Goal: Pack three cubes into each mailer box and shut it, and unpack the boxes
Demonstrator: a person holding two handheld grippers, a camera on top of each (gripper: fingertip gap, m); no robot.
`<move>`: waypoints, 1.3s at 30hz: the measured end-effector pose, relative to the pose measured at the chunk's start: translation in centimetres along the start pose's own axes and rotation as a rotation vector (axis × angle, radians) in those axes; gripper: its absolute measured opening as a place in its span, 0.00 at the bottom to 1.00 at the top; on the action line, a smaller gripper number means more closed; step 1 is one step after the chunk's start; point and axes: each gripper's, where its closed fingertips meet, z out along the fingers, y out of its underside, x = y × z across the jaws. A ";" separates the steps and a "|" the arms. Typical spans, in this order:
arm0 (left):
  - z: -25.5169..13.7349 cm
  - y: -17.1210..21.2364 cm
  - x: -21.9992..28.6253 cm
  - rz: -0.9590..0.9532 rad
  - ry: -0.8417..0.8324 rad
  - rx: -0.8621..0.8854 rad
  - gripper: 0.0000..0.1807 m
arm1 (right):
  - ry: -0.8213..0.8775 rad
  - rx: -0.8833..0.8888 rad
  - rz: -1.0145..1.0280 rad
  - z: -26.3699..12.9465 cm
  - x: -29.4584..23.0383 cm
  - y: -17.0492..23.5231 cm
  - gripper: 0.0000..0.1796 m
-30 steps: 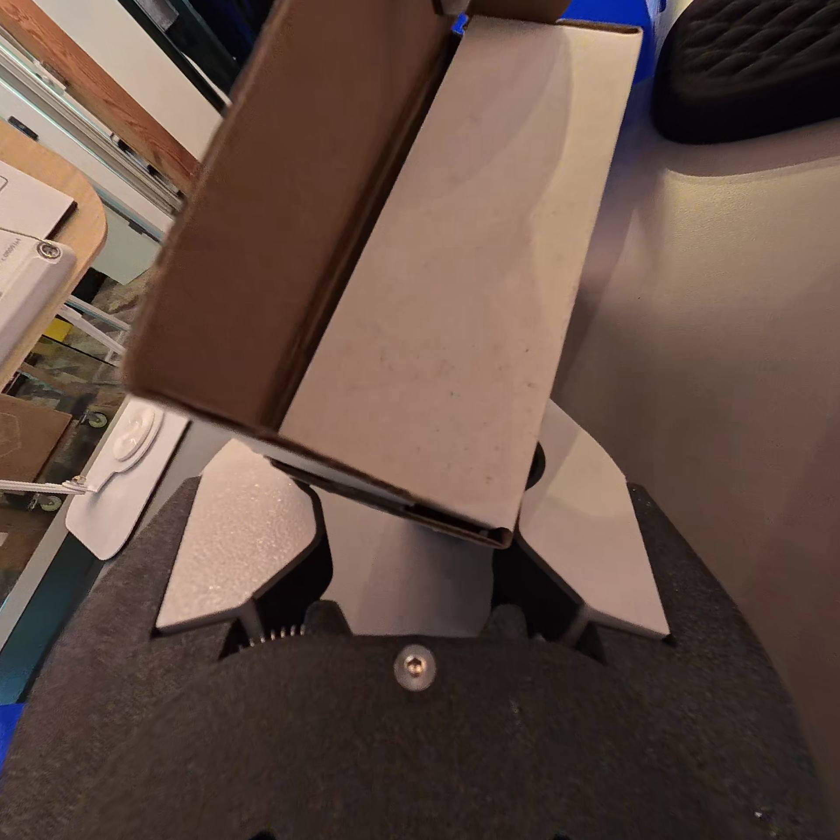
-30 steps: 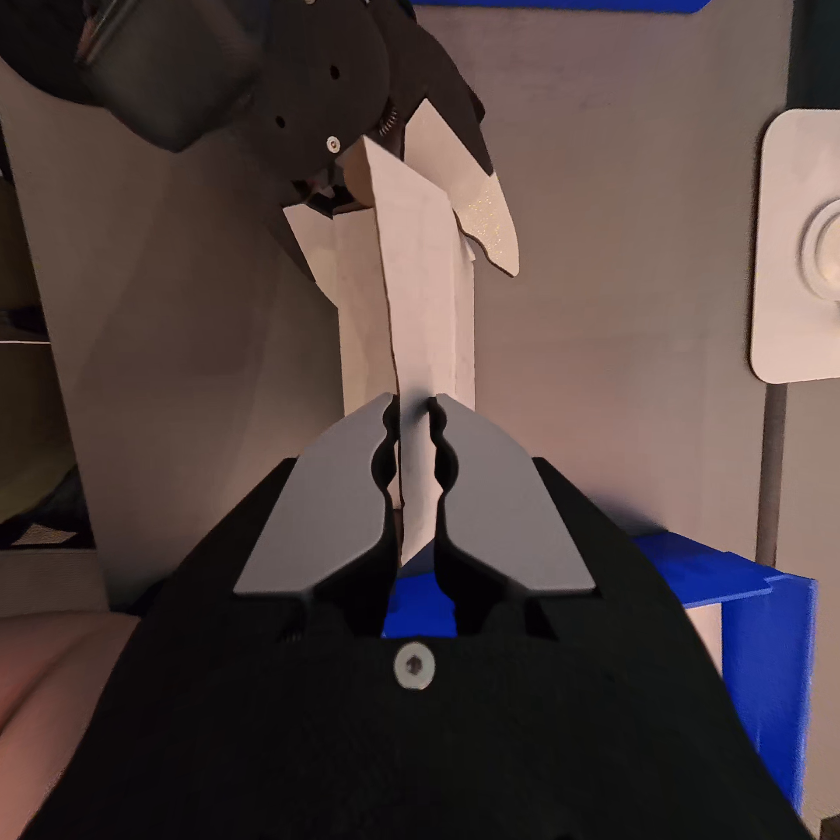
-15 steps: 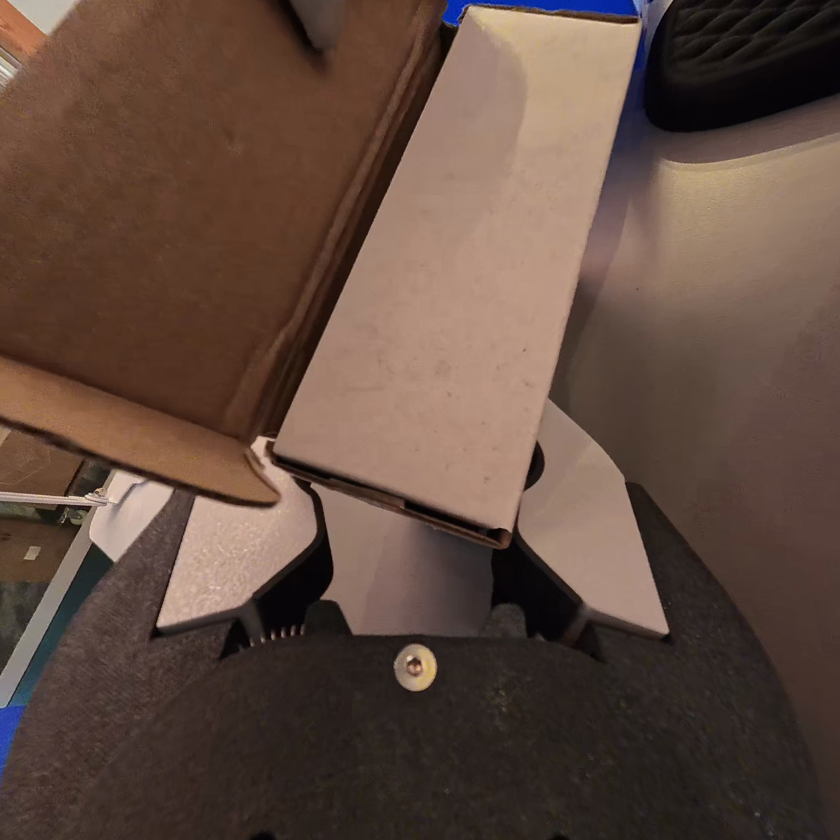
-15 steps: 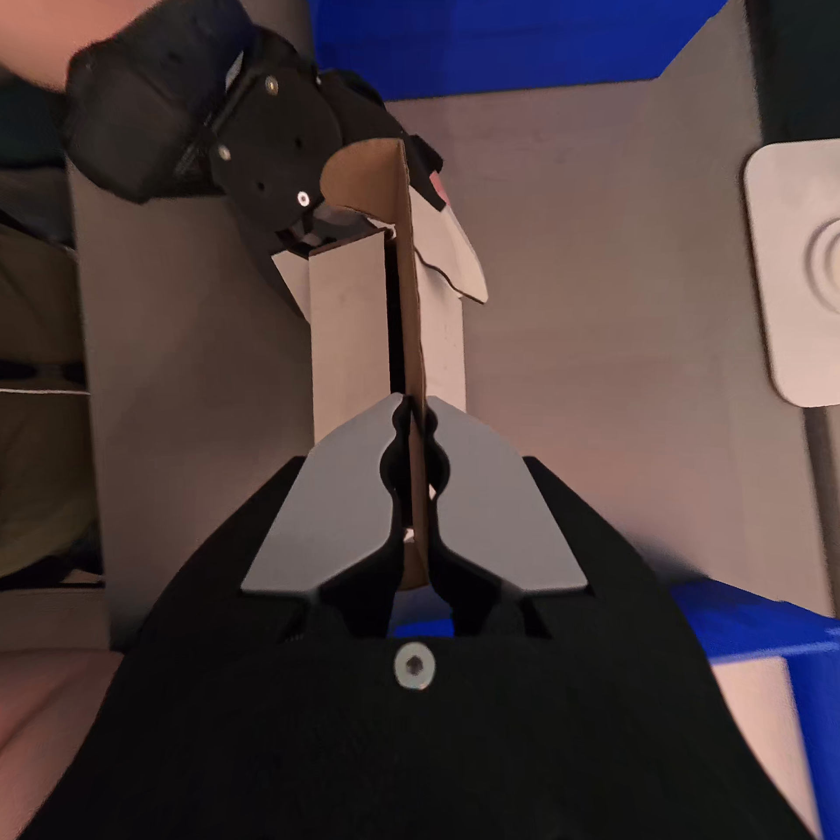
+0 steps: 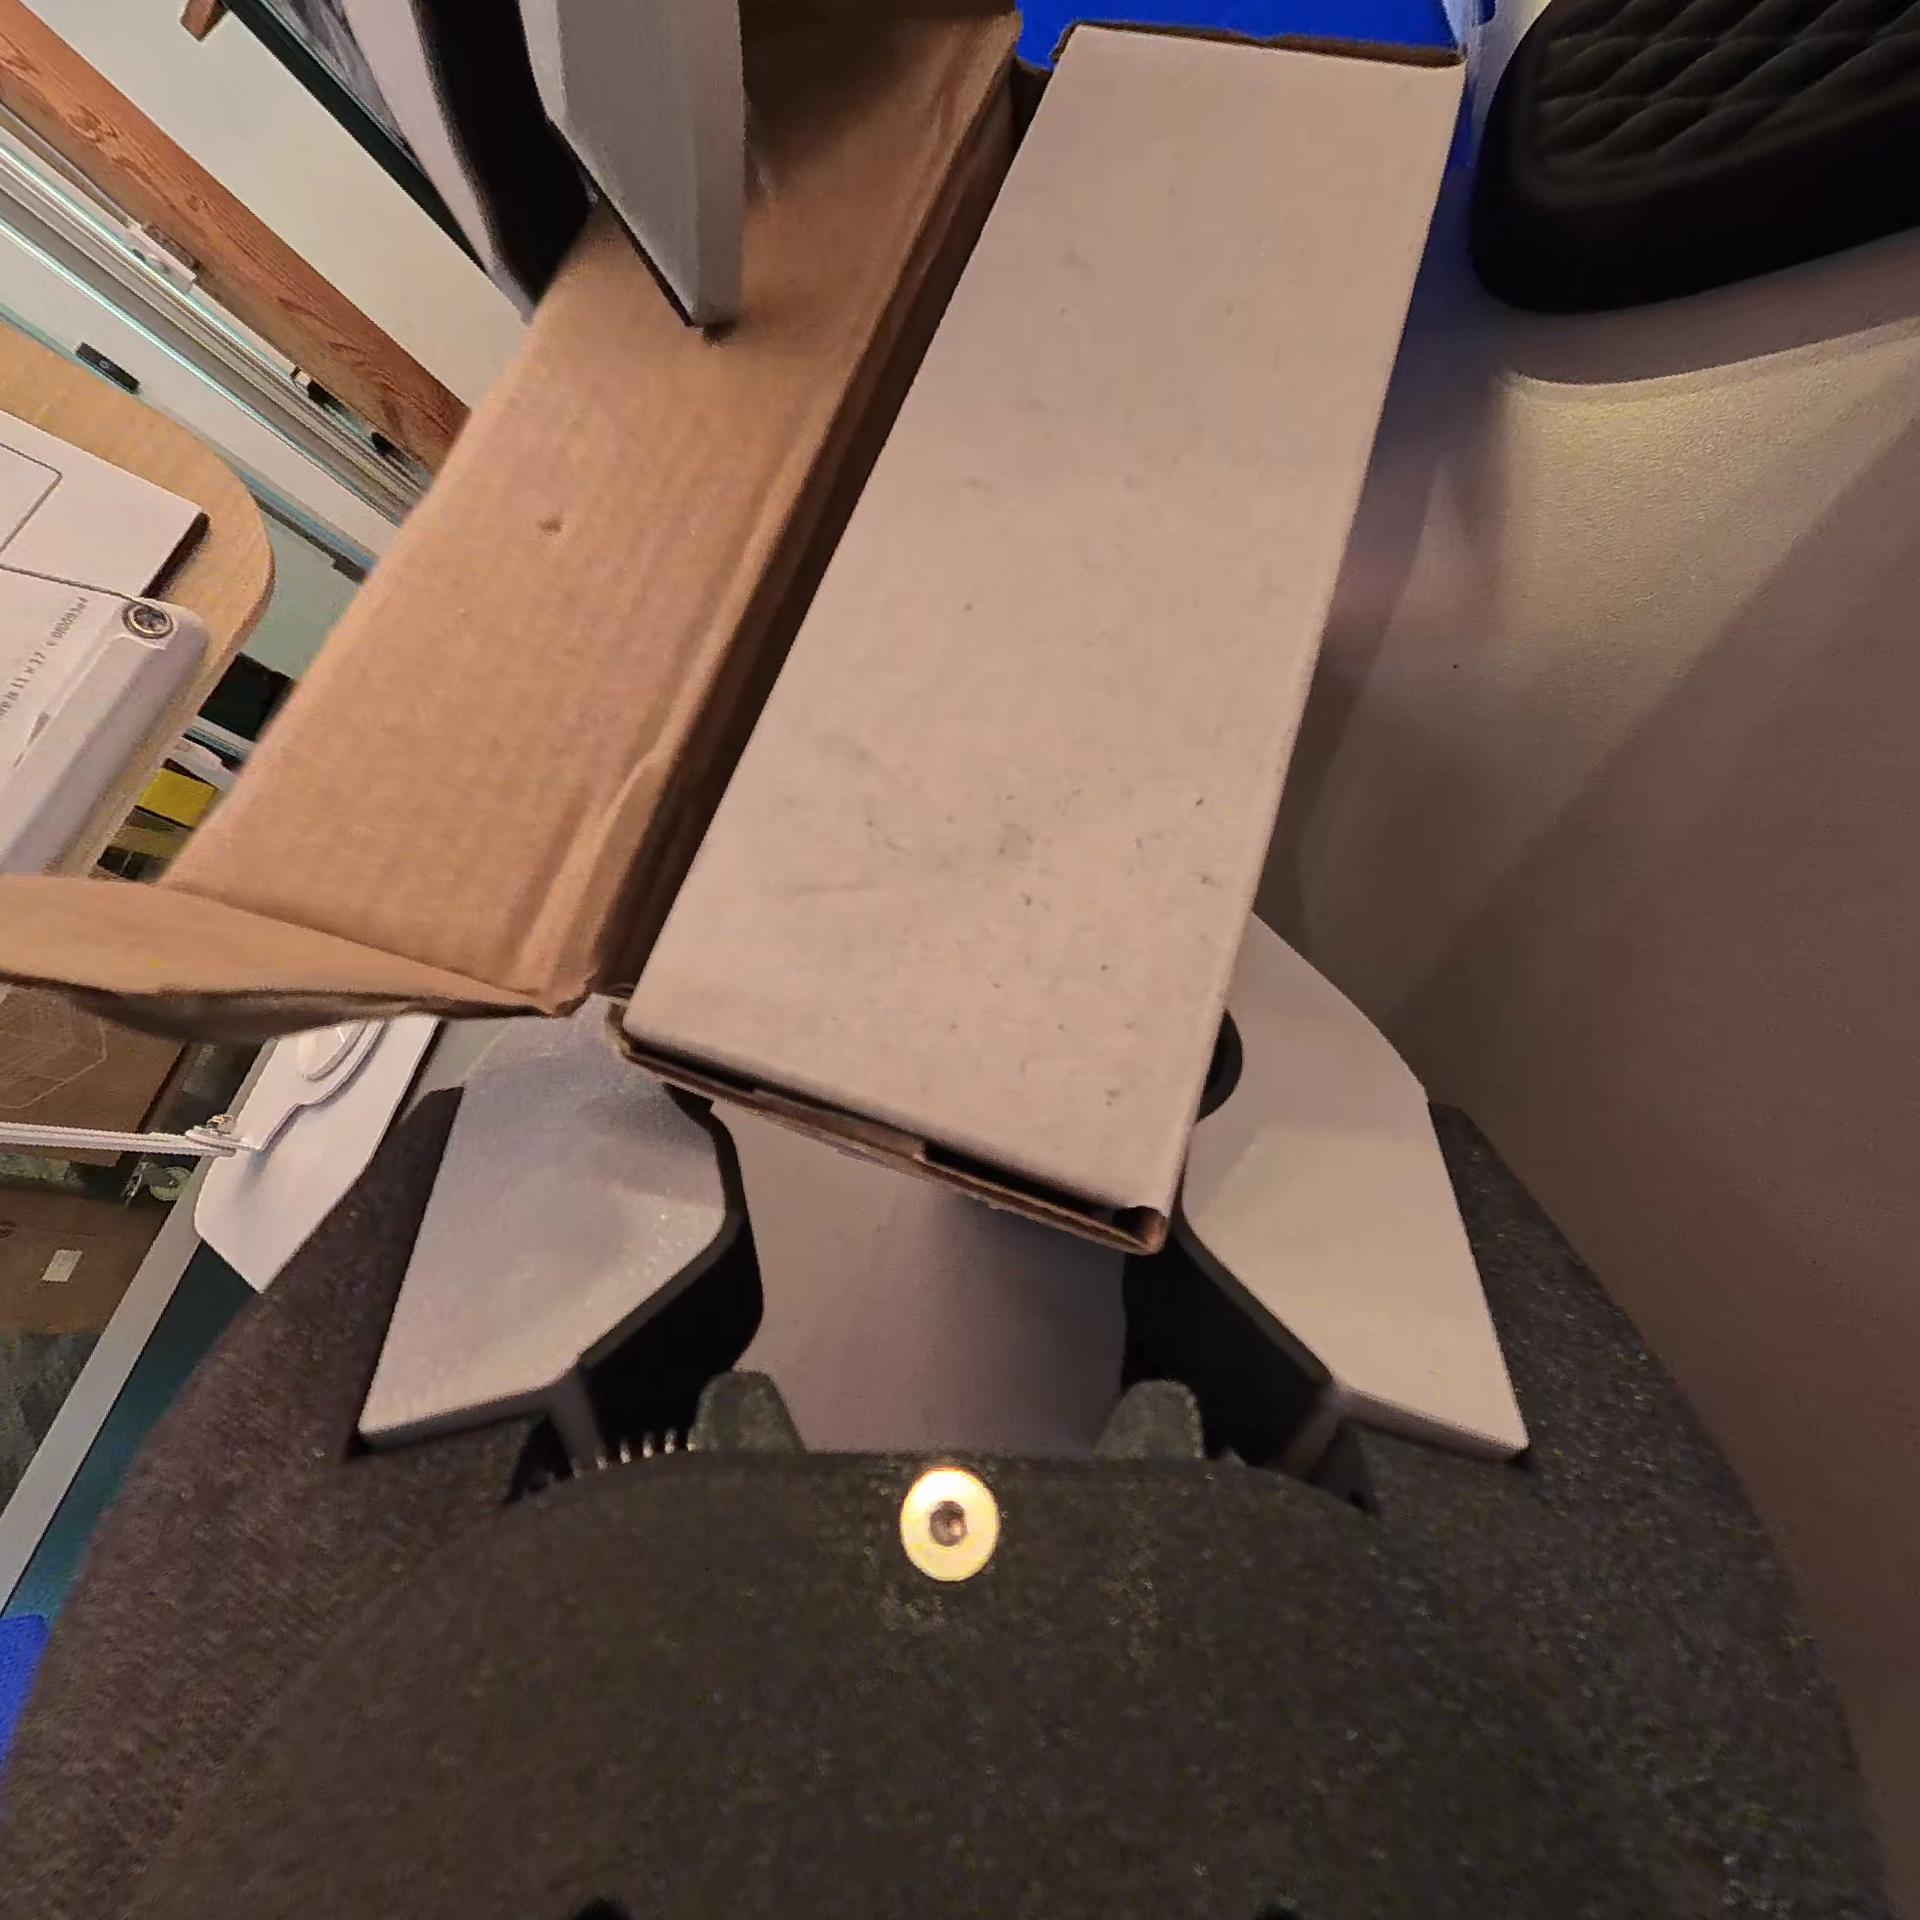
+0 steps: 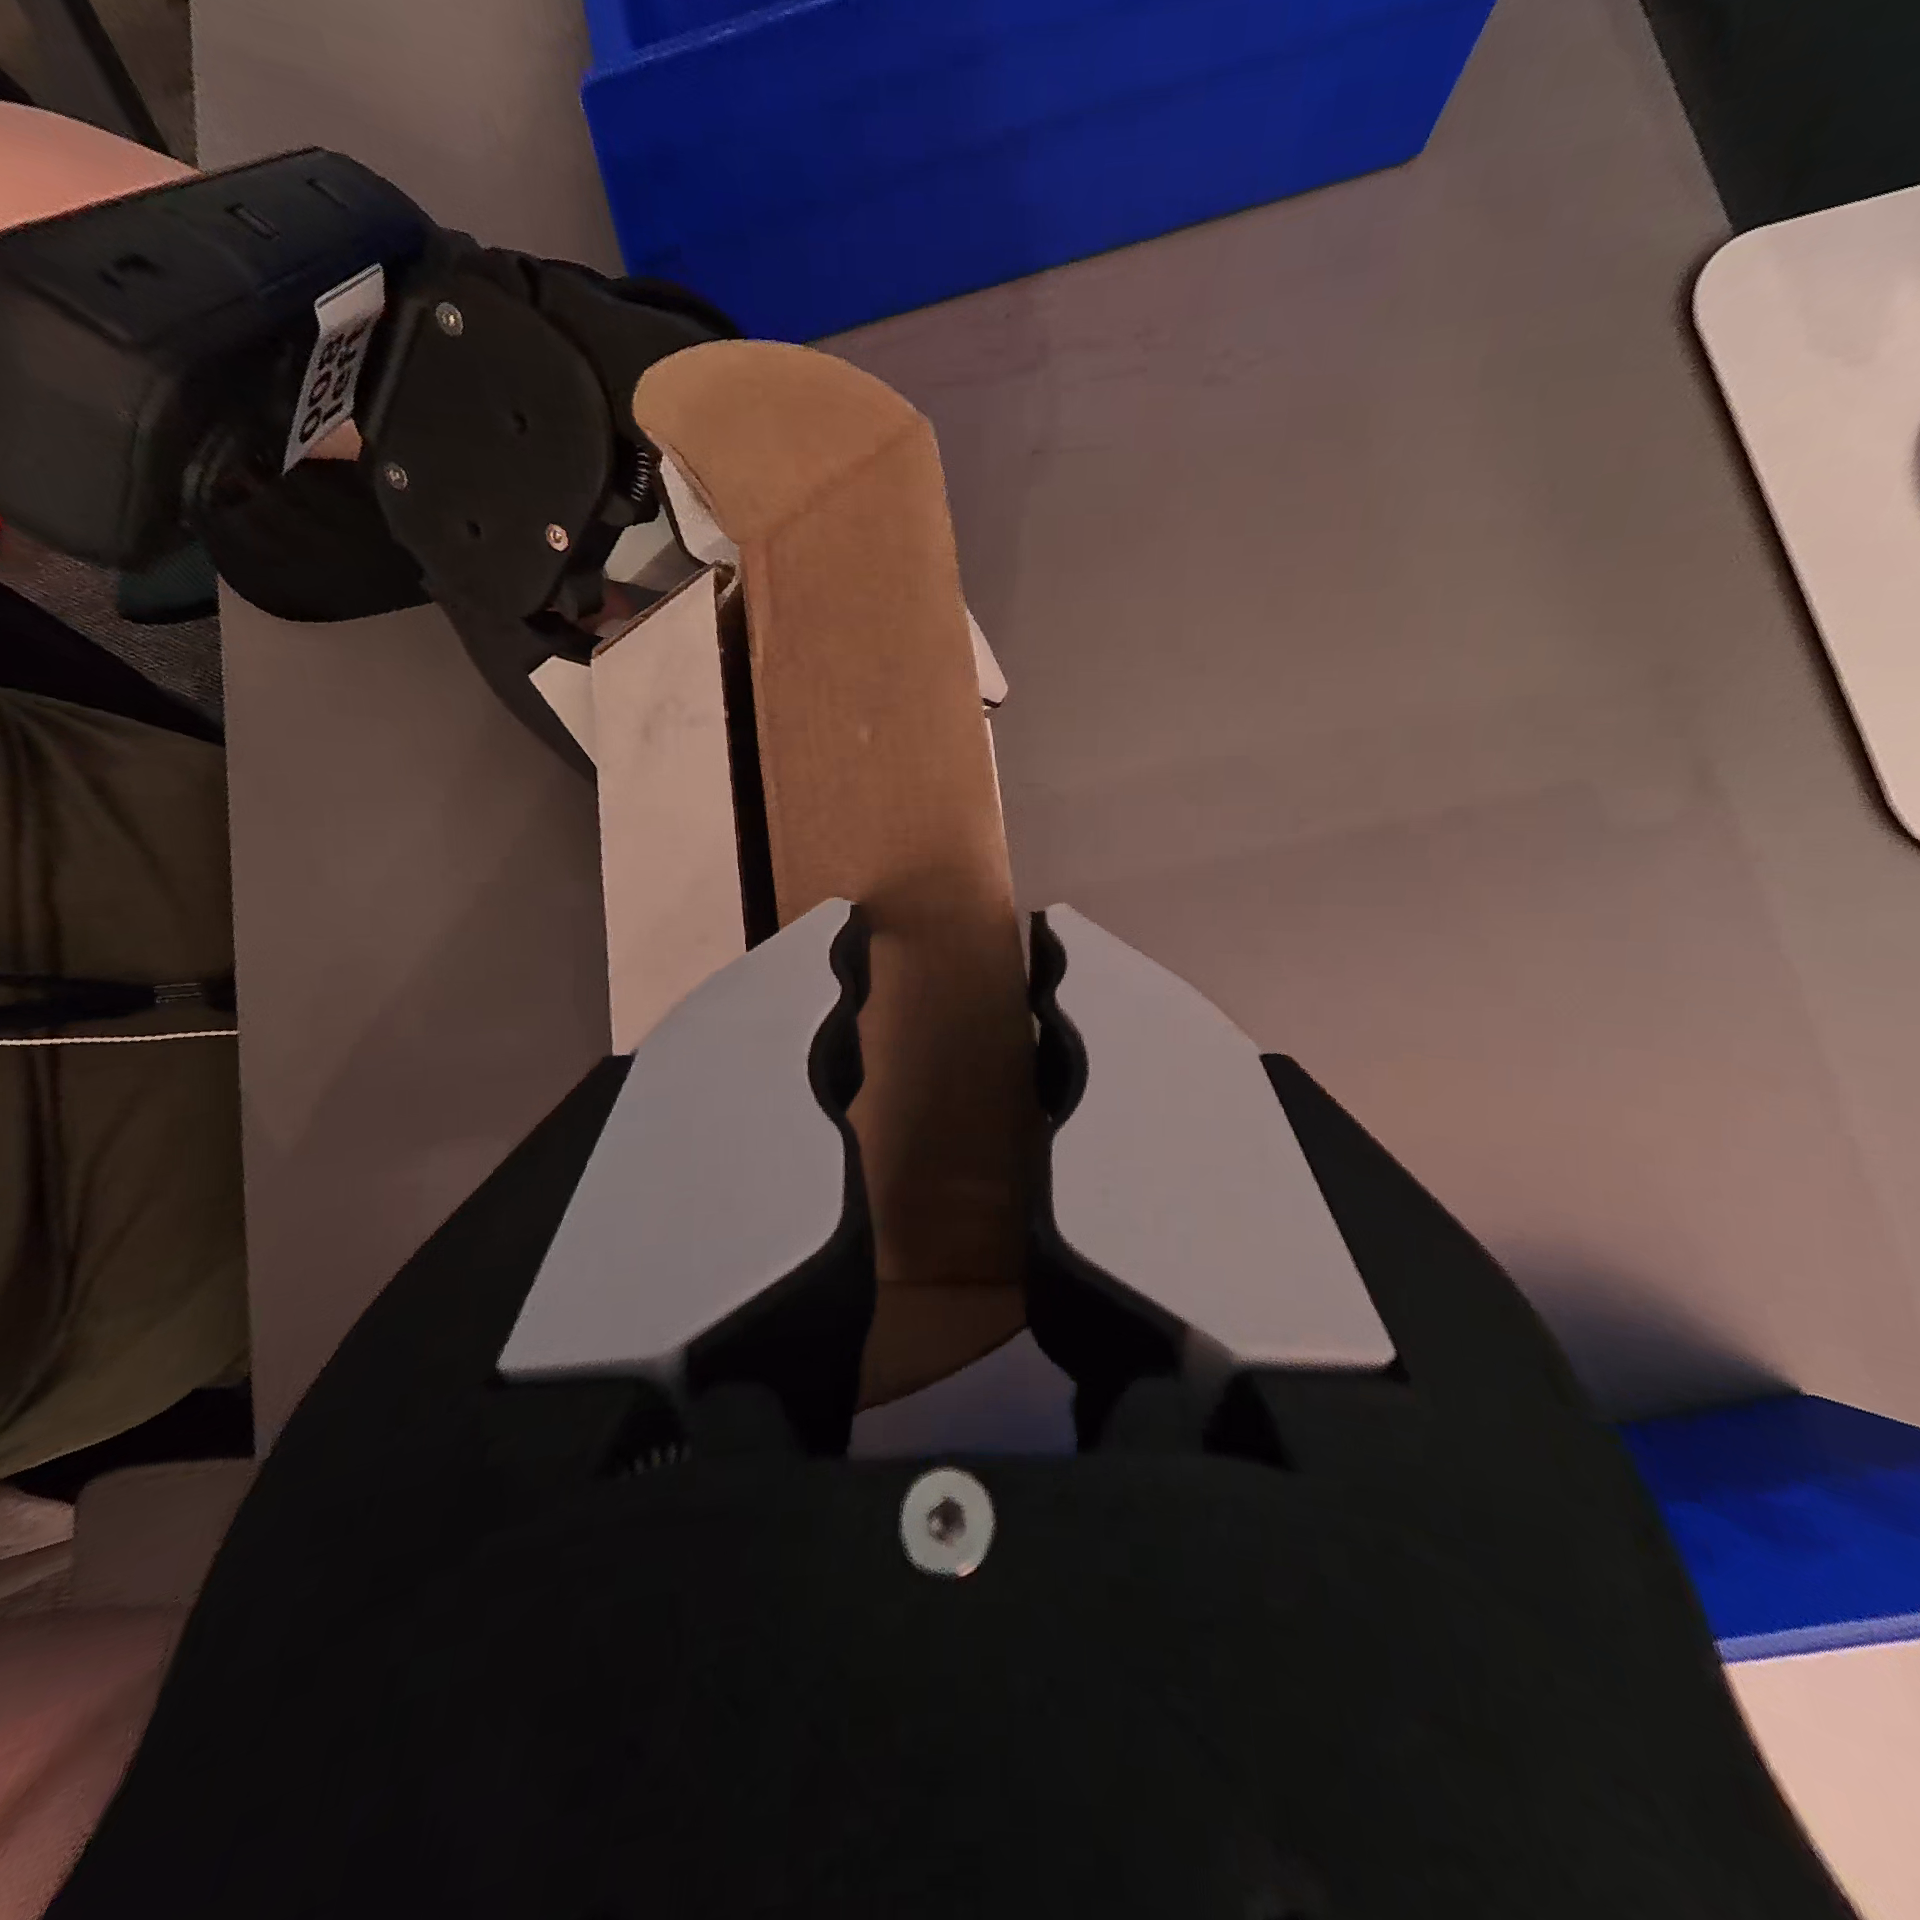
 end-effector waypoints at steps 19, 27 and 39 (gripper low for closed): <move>-0.4 0.2 0.2 0.065 -0.031 -0.018 0.50 | -0.200 0.022 0.141 0.7 -1.3 0.9 0.16; -0.6 0.5 0.3 0.128 -0.058 -0.052 0.50 | -0.482 -0.084 0.140 0.8 -5.4 1.3 0.02; -0.8 0.7 0.3 0.165 -0.086 -0.065 0.50 | -0.485 -0.095 0.129 0.9 -5.7 1.4 0.02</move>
